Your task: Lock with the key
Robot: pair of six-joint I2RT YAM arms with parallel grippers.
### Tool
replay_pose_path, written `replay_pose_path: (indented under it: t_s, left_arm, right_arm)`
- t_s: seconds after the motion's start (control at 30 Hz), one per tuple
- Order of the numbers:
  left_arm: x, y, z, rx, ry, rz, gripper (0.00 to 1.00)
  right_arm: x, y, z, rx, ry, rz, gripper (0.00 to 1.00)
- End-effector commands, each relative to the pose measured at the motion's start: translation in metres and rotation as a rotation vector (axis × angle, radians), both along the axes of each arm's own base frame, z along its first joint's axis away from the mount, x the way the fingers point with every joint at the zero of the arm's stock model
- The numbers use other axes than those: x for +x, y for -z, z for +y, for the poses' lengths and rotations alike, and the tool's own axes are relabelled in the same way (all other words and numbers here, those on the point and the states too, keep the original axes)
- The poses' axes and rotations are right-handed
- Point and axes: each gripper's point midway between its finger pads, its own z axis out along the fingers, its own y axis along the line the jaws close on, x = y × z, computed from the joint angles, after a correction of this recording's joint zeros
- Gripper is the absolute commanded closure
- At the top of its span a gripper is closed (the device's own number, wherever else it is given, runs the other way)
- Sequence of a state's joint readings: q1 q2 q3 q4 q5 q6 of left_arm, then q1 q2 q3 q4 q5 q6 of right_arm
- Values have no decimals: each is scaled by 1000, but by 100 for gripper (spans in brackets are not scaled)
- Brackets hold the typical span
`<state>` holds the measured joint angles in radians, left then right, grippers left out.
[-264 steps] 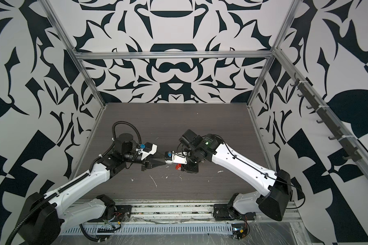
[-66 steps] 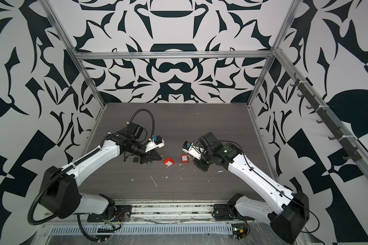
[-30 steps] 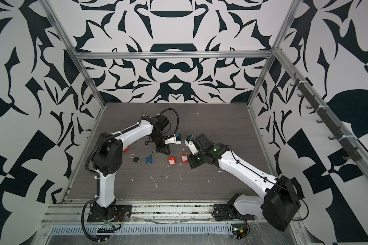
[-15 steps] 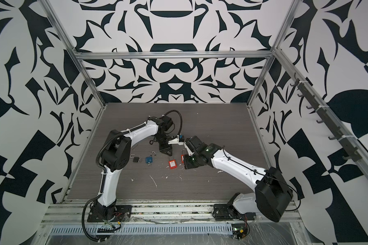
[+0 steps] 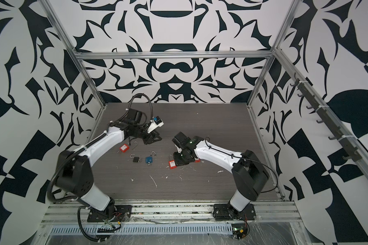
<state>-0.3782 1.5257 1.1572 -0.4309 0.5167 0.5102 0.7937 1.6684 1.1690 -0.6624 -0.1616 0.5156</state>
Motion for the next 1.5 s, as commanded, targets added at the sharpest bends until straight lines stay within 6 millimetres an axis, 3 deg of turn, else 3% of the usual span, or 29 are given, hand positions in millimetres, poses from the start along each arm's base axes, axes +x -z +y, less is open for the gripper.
replay_pose_path:
  t_s: [0.0,0.13,0.27,0.4,0.5,0.63,0.73,0.87,0.93,1.1,1.23,1.33,1.47]
  left_arm:
    - [-3,-26,1,-156,-97,-65,58]
    - [-19,-43,19,-249,-205,-128,56]
    - [-23,-47,38,-309,-354,-155,50]
    - [-34,-48,45,-332,-380,-164,45]
    - [-36,-44,48,-323,-408,-137,43]
    - [-36,-41,56,-304,-466,-99,34]
    - [-37,-42,59,-300,-488,-89,21]
    - [-34,-41,72,-289,-576,-67,14]
    - [-33,-44,79,-298,-615,-49,11]
    - [-26,-56,108,-344,-771,-26,3]
    - [-18,-60,144,-432,-934,50,4]
    - [-15,-56,159,-476,-992,124,4]
    - [-14,-51,167,-493,-1018,186,4]
  right_arm:
    - [3,4,6,-32,-65,16,100]
    - [7,23,14,-57,-95,59,100]
    - [9,39,14,-88,-92,83,100]
    - [12,45,14,-102,-86,85,100]
    - [13,47,15,-107,-91,89,91]
    - [19,34,15,-106,-94,48,69]
    - [26,16,9,-132,-88,0,61]
    - [32,-7,9,-137,-54,-38,54]
    - [34,-18,20,-105,-40,-54,48]
    - [32,-38,65,-61,-39,-81,47]
    - [28,-41,104,-42,-59,-29,46]
    - [27,-38,135,21,-65,4,45]
    - [29,-25,159,22,-76,24,42]
